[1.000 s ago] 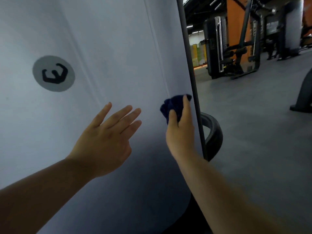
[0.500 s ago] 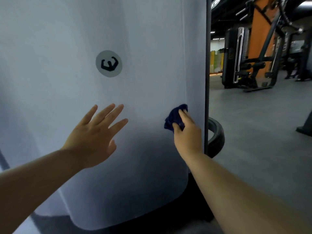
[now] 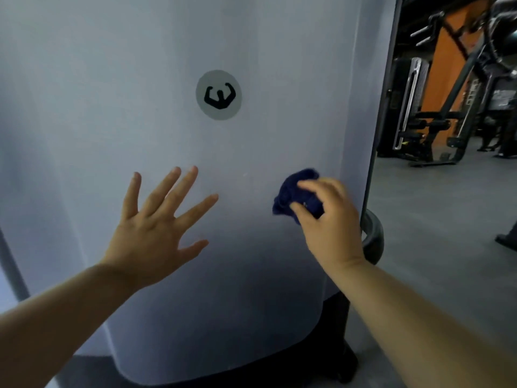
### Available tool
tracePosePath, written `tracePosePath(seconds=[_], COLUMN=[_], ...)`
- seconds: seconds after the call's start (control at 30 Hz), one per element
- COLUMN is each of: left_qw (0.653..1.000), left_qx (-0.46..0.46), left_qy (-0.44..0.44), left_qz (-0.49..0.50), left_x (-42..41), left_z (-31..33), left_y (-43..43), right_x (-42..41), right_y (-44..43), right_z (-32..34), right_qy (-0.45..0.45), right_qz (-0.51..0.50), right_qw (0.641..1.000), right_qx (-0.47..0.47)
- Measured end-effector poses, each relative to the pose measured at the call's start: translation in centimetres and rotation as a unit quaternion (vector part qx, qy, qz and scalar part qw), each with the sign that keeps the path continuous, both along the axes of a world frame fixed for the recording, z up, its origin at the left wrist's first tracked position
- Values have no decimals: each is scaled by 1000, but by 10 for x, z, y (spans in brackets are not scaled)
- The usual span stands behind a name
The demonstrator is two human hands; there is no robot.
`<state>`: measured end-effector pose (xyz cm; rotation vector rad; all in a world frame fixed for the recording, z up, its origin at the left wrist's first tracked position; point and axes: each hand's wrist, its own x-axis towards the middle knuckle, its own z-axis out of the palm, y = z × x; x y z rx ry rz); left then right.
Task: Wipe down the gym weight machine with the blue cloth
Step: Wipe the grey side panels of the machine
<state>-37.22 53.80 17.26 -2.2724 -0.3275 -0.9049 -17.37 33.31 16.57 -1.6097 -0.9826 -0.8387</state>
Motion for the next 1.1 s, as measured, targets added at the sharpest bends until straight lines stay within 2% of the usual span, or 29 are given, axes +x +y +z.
tracePosePath(seconds=[0.03, 0.1, 0.23, 0.3, 0.37, 0.57, 0.63, 0.73, 0.8, 0.87, 1.0, 1.1], left_qw=[1000, 999, 997, 996, 995, 991, 989, 989, 989, 987, 985, 983], left_qx=[-1, -4, -32, -49, -70, -110, -124, -129, -130, -138, -148, -160], left_qy=[-12, -30, -55, -64, -68, -72, -76, -75, -76, -85, -90, -85], left_qz=[-9, -24, -31, -32, -29, -16, -8, 2, 0, -4, -7, -3], left_x=[-1, -4, -12, -18, -25, -33, -36, -48, -56, -59, -62, -66], left_z=[-3, -10, -22, -30, -39, -45, -45, -47, -45, -43, -40, -40], left_y=[2, 5, 11, 13, 16, 16, 17, 24, 29, 33, 35, 38], right_x=[-3, -11, -10, -6, -6, -37, -45, -47, -45, -48, -61, -77], right_y=[3, 14, 24, 18, 12, 42, 54, 56, 54, 56, 72, 89], right_z=[8, 7, -41, -60, -60, 13, 6, -35, -48, -36, 11, -3], right_qy=[0, -4, -104, -163, -185, -97, -120, -216, -246, -232, -121, -158], right_qz=[7, 8, -55, -42, -29, 7, -5, 1, 22, 35, 21, 25], right_qw=[999, 1000, 990, 977, 970, 995, 993, 969, 955, 962, 992, 987], right_qx=[31, 30, -77, -131, -156, -6, -21, -120, -165, -141, 3, -31])
